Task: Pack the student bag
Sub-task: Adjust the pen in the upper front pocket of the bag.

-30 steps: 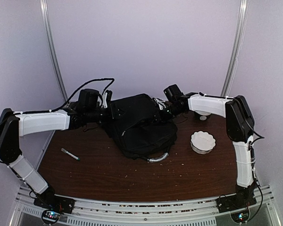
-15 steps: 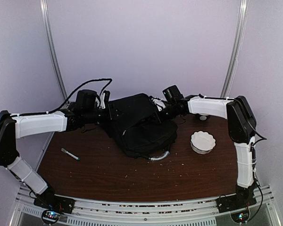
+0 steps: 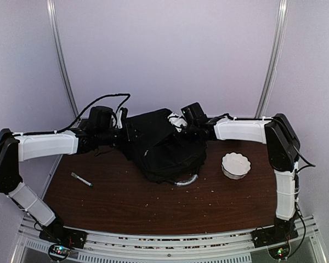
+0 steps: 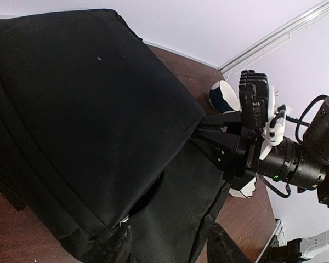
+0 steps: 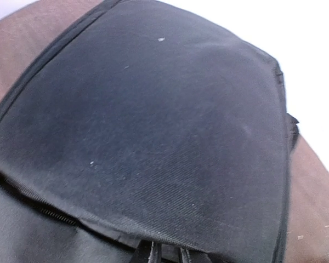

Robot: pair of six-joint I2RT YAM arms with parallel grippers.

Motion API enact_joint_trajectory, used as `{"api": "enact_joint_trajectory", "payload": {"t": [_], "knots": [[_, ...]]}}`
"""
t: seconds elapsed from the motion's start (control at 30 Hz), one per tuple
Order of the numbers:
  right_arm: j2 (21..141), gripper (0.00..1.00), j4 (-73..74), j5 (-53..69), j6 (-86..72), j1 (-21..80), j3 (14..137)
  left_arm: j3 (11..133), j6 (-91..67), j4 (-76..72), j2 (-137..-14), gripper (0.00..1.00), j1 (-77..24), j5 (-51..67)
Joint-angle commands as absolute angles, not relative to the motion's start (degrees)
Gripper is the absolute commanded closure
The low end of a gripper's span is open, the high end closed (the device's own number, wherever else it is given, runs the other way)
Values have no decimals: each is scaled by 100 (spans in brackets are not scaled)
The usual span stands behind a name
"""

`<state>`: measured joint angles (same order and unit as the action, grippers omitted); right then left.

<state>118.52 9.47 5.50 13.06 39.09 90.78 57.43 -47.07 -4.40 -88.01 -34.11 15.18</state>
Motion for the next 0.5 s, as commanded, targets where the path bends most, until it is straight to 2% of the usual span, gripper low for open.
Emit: {"api": "enact_joint_trajectory", "payload": {"t": [0.0,0.3,0.47], "knots": [[11940,87,638,-277,1575,3878,9365,5702,-4754,-605,-8611,53,-3372,1447],[11023,80,1529,1886,1025,3894,9160,5797,-4614,438,-8447,50,-3370,839],[10373,76,2069,2682,794,3849,8904,5726,-4702,1449,-8073,48,-3362,-25]]}}
